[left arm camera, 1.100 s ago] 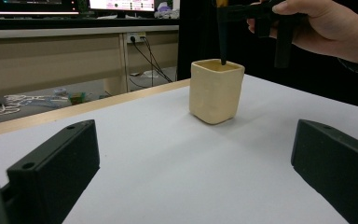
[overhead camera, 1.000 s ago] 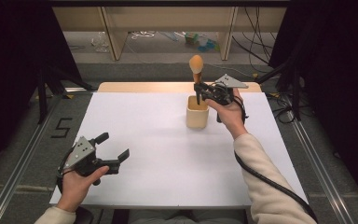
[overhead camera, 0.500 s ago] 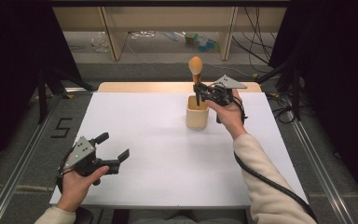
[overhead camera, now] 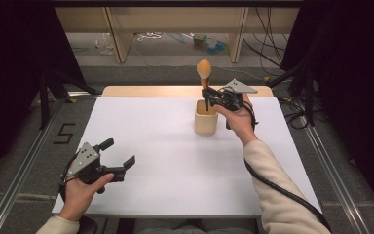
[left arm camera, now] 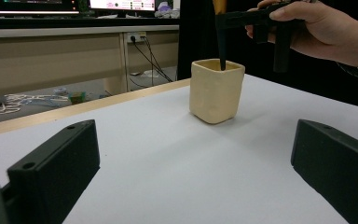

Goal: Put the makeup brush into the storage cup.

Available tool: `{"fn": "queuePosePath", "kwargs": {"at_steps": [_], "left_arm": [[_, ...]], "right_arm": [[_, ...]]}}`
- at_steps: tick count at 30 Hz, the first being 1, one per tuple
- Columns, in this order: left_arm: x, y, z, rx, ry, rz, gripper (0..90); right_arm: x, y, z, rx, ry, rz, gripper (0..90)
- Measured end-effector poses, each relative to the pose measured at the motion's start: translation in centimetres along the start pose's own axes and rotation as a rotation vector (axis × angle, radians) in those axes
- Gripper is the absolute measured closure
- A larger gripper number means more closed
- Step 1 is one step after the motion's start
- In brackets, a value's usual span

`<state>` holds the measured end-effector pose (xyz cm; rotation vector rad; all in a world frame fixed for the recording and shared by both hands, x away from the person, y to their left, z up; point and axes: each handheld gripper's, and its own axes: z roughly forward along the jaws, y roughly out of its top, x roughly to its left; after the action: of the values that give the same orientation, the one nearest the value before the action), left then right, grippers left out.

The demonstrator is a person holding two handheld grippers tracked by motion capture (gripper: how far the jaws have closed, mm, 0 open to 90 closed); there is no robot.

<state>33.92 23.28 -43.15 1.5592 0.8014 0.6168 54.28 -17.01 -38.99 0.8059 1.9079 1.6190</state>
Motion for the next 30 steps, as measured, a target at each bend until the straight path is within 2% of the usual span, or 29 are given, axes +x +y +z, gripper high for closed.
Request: {"fn": "queuePosePath", "kwargs": {"at_steps": [11, 19, 24, 30], "left_arm": [[0.0, -0.01, 0.01, 0.001, 0.0, 0.0, 0.5], [-0.01, 0.0, -0.01, 0.001, 0.002, 0.0, 0.5], [0.01, 0.0, -0.01, 0.0, 0.001, 0.0, 0.5], [0.0, 0.0, -0.01, 0.001, 0.002, 0.001, 0.5]], "right_arm": [[0.03, -0.31, 0.22, 0.007, -0.002, 0.001, 74.8], [0.0, -0.48, 0.12, 0.038, 0.0, 0.009, 74.8], [-0.11, -0.66, 0.32, 0.028, -0.002, -0.006, 74.8], [0.04, -0.77, 0.35, 0.037, 0.004, 0.01, 74.8]]}}
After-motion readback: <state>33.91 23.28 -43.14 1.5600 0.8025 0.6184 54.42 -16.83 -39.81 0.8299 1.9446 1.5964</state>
